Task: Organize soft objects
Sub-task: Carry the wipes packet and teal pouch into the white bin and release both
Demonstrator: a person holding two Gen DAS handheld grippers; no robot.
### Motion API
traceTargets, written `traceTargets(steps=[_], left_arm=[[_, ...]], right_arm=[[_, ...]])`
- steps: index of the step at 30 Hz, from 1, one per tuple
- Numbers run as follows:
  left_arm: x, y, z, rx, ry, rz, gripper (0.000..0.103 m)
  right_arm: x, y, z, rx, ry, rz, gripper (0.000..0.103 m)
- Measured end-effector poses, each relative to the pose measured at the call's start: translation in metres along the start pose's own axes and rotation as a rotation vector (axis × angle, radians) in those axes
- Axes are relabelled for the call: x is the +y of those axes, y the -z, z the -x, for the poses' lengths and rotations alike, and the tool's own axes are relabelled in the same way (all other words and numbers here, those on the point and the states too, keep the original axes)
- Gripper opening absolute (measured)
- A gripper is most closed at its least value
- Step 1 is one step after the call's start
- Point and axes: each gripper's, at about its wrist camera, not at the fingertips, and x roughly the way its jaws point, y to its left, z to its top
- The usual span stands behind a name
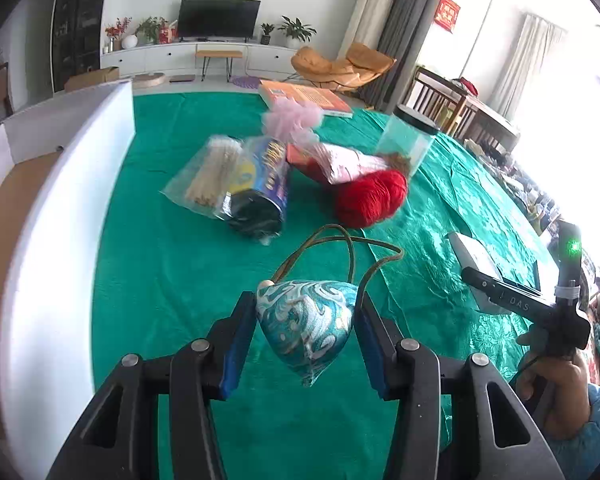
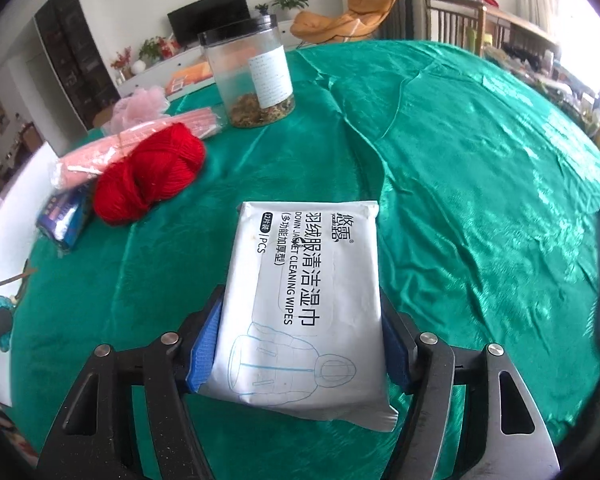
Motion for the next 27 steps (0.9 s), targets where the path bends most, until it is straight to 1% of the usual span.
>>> traceTargets(steps=[3,5,7,10,12,15,16,17,18,19,20,22,23,25,27], left_arm=[[0.025,-0.012,0.035,-0.059,-0.027,0.04,0.049],[0.049,-0.018,0.064,-0.114,-0.078,0.064,0.049],[0.077,-0.023,0.089,-0.16,-0.15,0.093,0.049],[0.125,-0.024,0.119,-0.201,-0.291,0.146,0.049],[0.158,-0.018,0.129,-0.2,-0.383,0.194,0.049],[0.201,0.0,0.138,-0.179,-0.49,0.269,0.05],[0.211,0.007,0.138,-0.168,-0.542,0.288,0.052],[0.222,0.013,0.138,-0.154,-0.587,0.304,0.059],[0.229,0.018,0.136,-0.137,-0.62,0.317,0.079],[0.236,0.022,0.136,-0.125,-0.648,0.332,0.087],[0.24,0.026,0.136,-0.129,-0.671,0.342,0.098],[0.243,0.03,0.14,-0.157,-0.693,0.346,0.098],[0.243,0.03,0.139,-0.163,-0.691,0.347,0.098],[0.241,0.029,0.134,-0.169,-0.665,0.356,0.098],[0.236,0.028,0.13,-0.174,-0.622,0.354,0.098]], right_arm=[[0.037,-0.008,0.015,-0.016,-0.063,0.066,0.07],[0.068,-0.016,0.028,-0.026,-0.136,0.097,0.07],[0.106,-0.024,0.041,-0.036,-0.22,0.142,0.07],[0.177,-0.031,0.058,-0.033,-0.363,0.228,0.07],[0.232,-0.03,0.067,-0.013,-0.467,0.299,0.07],[0.311,-0.021,0.076,0.038,-0.604,0.4,0.071],[0.334,-0.016,0.076,0.061,-0.646,0.418,0.071],[0.354,-0.011,0.074,0.083,-0.686,0.425,0.073],[0.371,-0.007,0.072,0.1,-0.72,0.433,0.074],[0.385,-0.003,0.069,0.112,-0.735,0.457,0.079],[0.397,0.001,0.065,0.116,-0.711,0.488,0.081],[0.403,0.004,0.06,0.092,-0.658,0.515,0.081],[0.399,0.005,0.062,0.058,-0.636,0.52,0.081],[0.384,0.004,0.068,-0.051,-0.54,0.542,0.081],[0.365,0.003,0.067,-0.116,-0.445,0.546,0.081]])
